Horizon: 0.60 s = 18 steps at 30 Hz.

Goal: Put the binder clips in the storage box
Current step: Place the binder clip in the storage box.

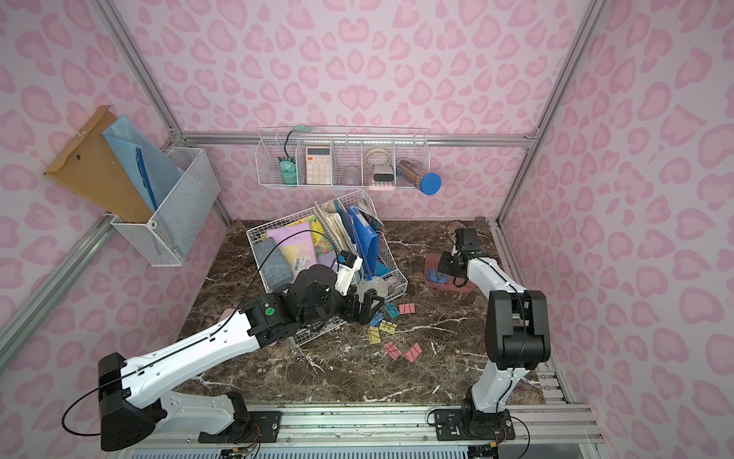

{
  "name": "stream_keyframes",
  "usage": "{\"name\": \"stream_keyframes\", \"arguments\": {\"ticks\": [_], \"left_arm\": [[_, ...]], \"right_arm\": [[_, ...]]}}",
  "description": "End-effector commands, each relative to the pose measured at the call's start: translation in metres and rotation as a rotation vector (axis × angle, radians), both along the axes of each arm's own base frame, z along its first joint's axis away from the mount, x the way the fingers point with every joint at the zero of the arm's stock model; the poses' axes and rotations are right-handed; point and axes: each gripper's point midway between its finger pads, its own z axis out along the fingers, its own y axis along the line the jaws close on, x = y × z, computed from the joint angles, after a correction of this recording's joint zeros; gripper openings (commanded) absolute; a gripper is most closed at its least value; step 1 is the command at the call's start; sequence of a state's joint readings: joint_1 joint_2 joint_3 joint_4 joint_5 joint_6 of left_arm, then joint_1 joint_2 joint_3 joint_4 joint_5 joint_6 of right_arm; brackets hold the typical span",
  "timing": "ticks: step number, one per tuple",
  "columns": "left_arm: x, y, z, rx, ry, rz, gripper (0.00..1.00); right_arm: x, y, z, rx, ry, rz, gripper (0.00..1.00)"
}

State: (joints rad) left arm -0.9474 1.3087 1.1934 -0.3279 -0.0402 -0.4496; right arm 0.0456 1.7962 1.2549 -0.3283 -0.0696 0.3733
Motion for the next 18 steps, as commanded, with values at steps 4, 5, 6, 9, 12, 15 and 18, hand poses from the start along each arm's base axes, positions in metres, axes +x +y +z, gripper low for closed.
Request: {"name": "stream_keyframes", "arguments": {"ticks": [4,5,6,9,12,15,18], "left_arm": [[0.005,0.004,-0.002,0.021,-0.021,0.023,1.0],[0.005,0.003,-0.002,0.019,-0.023,0.023,1.0],[0.006,0.002,-0.001,0.017,-0.024,0.02,1.0],[0.005,-0.001,-0.001,0.018,-0.021,0.008,1.0],[0.004,-0.002,-0.002,0.023,-0.014,0.003,1.0],[0.004,0.0,-0.001,0.019,-0.017,0.005,1.0],[0.004,0.002,0.0,0.017,-0.021,0.012,1.0]], "right_arm": [[0.014,0.015,-0.001,-0.002,0.016,0.076,0.0],[0.014,0.017,-0.003,-0.001,0.02,0.088,0.0],[0.012,0.018,-0.009,-0.003,0.041,0.092,0.0],[0.02,0.017,-0.008,-0.017,0.052,0.08,0.0],[0.018,0.015,-0.018,-0.023,0.082,0.063,0.03],[0.014,0.018,-0.026,-0.013,0.105,0.065,0.09],[0.011,0.023,-0.026,-0.023,0.107,0.076,0.17]]}}
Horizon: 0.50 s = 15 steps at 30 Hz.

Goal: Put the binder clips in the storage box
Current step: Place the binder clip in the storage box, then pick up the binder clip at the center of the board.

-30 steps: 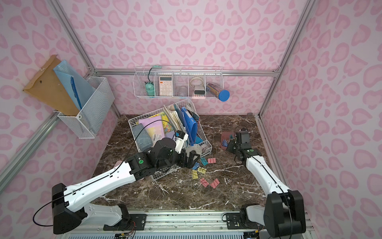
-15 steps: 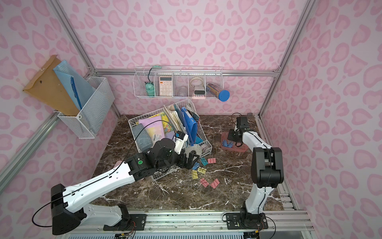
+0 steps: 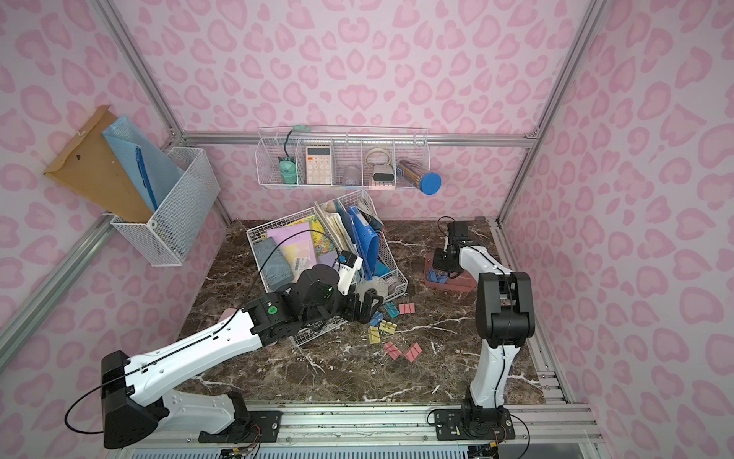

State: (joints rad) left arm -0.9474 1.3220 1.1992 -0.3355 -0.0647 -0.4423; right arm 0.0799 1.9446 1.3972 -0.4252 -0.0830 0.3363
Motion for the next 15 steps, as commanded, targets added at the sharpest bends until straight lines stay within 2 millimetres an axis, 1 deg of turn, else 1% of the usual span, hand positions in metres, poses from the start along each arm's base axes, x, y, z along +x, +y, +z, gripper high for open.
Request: {"name": "stream_keyframes", "arguments": {"ticks": [1,4,7,9,12,13,15], "left_arm": [[-0.001,0.001,0.003,-0.005,-0.014,-0.005,1.0],[-0.001,0.001,0.003,-0.006,-0.012,-0.006,1.0],[-0.001,0.001,0.003,-0.009,-0.009,-0.007,1.0],[-0.002,0.001,0.004,-0.011,-0.008,-0.007,1.0],[-0.003,0.002,0.004,-0.015,-0.008,-0.006,1.0],[-0.003,0.003,0.005,-0.016,-0.009,-0.004,1.0],[-0.003,0.003,0.005,-0.018,-0.012,-0.004,1.0]], "right_arm": [[-0.004,0.005,0.001,-0.011,0.006,0.009,0.2],[-0.005,0.008,0.006,-0.013,-0.006,0.013,0.27],[-0.005,0.006,0.015,-0.021,-0.019,0.001,0.3],[-0.005,0.002,0.026,-0.034,-0.041,-0.02,0.3],[-0.008,-0.006,0.055,-0.048,-0.107,-0.063,0.33],[-0.012,-0.007,0.064,-0.047,-0.126,-0.076,0.35],[-0.026,-0.007,0.075,-0.027,-0.147,-0.093,0.38]]}}
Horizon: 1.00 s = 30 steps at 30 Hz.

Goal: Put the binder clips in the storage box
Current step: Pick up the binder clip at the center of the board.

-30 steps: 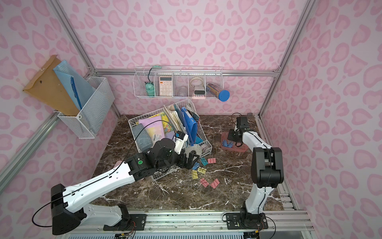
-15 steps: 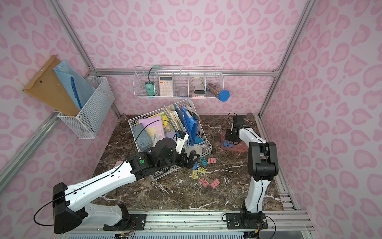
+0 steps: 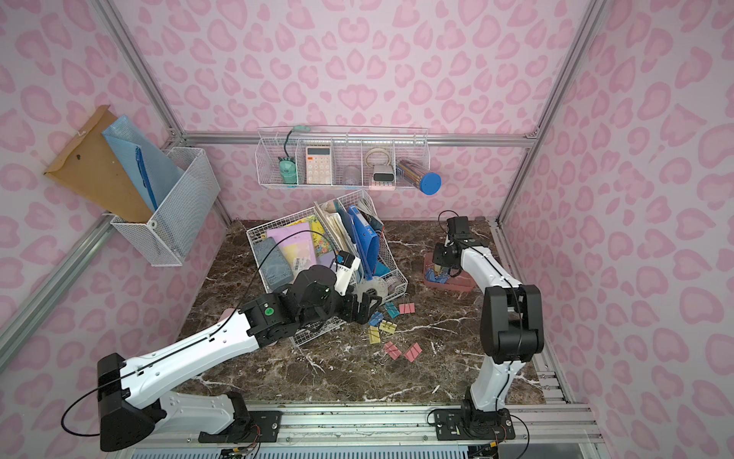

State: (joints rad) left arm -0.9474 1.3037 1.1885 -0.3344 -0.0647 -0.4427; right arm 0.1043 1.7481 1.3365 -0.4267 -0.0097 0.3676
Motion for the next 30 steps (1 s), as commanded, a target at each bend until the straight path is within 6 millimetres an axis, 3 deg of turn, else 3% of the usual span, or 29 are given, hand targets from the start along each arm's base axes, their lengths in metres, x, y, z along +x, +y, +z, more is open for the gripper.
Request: {"name": "stream_keyframes", "arguments": {"ticks": [1,6,10,13,18,22,26,30], "left_arm": [[0.0,0.0,0.003,-0.01,-0.007,-0.002,1.0],[0.001,0.001,0.006,-0.019,-0.015,0.005,1.0],[0.001,0.0,0.006,-0.021,-0.018,0.008,1.0],[0.002,-0.001,0.004,-0.018,-0.014,0.008,1.0],[0.001,-0.001,0.005,-0.018,-0.009,0.001,1.0],[-0.001,0.005,0.007,-0.019,-0.005,0.018,1.0],[-0.002,0.011,0.005,-0.021,-0.008,0.033,1.0],[-0.001,0.014,0.004,-0.014,-0.014,0.046,1.0]], "right_arm": [[-0.02,-0.001,0.019,0.028,-0.033,-0.044,0.38],[-0.076,0.046,0.035,0.119,-0.103,0.038,0.35],[-0.125,0.096,0.016,0.216,-0.086,0.155,0.35],[-0.142,0.109,-0.007,0.219,0.007,0.124,0.33],[-0.141,0.127,-0.028,0.097,0.076,0.065,0.35],[-0.125,0.124,-0.042,-0.028,0.083,0.062,0.4],[-0.116,0.124,-0.053,-0.102,0.082,0.109,0.62],[-0.111,0.134,-0.059,-0.092,0.054,0.174,0.56]]}}
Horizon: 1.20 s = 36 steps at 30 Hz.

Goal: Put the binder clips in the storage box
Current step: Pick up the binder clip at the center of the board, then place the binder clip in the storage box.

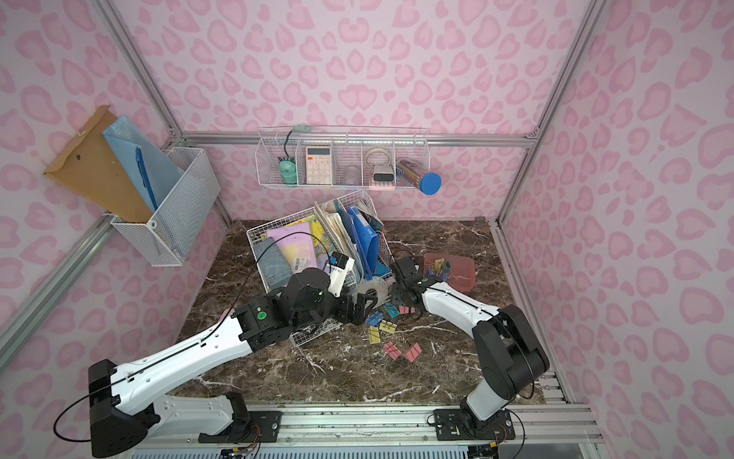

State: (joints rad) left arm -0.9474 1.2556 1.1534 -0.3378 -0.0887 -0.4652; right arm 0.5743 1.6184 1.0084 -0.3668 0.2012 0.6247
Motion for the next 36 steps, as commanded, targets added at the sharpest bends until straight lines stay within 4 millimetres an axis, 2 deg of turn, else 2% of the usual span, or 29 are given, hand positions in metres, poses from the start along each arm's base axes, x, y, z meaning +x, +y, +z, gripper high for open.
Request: {"name": "stream_keyframes", "arguments": {"ticks": [1,5,11,16,22,25,29,32,36], "left_arm": [[0.002,0.002,0.002,0.002,-0.014,0.015,1.0],[0.002,0.003,0.0,0.023,-0.004,0.012,1.0],[0.001,0.005,-0.003,0.027,-0.001,0.017,1.0],[0.001,0.006,-0.003,0.029,-0.003,0.019,1.0],[0.001,0.006,-0.003,0.032,0.0,0.018,1.0],[0.001,0.006,-0.003,0.03,0.0,0.019,1.0],[0.001,0.007,-0.002,0.029,0.0,0.022,1.0],[0.001,0.006,-0.001,0.026,-0.003,0.022,1.0],[0.002,0.005,0.0,0.021,-0.004,0.02,1.0]], "right_arm": [[0.009,0.0,-0.001,-0.029,-0.041,0.026,0.53],[0.013,-0.006,-0.015,-0.084,-0.026,0.019,0.4],[0.015,-0.011,-0.024,-0.118,-0.025,0.013,0.36],[0.013,-0.012,-0.023,-0.111,-0.03,0.007,0.23],[0.01,-0.016,-0.014,-0.101,-0.043,-0.011,0.17],[0.011,-0.023,0.003,-0.076,-0.073,-0.043,0.15],[0.016,-0.039,0.042,0.006,-0.153,-0.102,0.12],[0.025,-0.066,0.077,0.08,-0.234,-0.181,0.1],[0.044,-0.124,0.115,0.171,-0.382,-0.336,0.07]]}}
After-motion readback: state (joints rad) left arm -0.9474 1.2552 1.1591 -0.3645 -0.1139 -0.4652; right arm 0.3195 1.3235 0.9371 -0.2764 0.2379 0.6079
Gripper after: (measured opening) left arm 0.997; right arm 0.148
